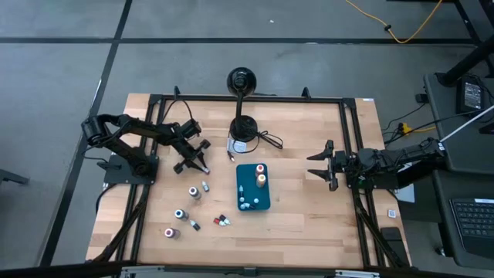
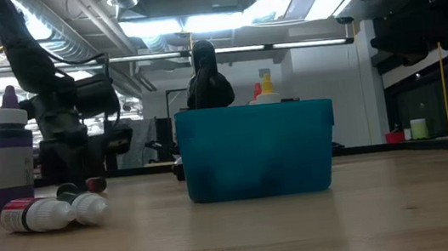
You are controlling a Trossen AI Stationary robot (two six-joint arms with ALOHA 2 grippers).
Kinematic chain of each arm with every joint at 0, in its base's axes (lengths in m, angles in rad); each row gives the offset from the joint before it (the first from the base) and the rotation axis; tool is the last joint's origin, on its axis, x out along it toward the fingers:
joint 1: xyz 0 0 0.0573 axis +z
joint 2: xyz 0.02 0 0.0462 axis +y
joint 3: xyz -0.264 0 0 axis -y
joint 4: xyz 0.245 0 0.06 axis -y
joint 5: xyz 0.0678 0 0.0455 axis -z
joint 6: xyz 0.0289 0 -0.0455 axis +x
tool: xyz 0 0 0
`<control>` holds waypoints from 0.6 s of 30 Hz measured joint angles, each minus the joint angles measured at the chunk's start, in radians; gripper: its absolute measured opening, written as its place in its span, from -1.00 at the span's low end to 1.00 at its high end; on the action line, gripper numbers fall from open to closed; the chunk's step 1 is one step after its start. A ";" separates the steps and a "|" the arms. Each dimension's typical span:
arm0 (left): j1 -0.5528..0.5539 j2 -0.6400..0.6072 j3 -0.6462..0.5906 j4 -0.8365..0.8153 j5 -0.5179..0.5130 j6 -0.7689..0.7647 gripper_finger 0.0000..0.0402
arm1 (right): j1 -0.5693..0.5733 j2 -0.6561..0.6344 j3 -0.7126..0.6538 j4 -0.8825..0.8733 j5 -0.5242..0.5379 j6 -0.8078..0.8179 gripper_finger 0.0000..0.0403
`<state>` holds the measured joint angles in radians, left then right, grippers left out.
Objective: Pick & Place food coloring
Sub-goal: Put the top red small food coloring bottle into the bin
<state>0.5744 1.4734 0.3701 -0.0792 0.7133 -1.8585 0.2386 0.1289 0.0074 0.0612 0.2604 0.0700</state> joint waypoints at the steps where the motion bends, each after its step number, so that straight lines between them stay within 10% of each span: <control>1: 0.001 0.000 0.003 -0.001 -0.002 0.024 -0.68 | 0.000 0.000 0.000 0.000 0.000 0.000 0.11; 18: 0.014 -0.094 0.335 0.003 -0.131 0.744 -0.69 | 0.000 0.000 0.000 0.000 0.000 0.000 0.11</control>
<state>0.5886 1.3797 0.7048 -0.0762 0.5826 -1.1145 0.2386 0.1291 0.0074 0.0609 0.2604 0.0700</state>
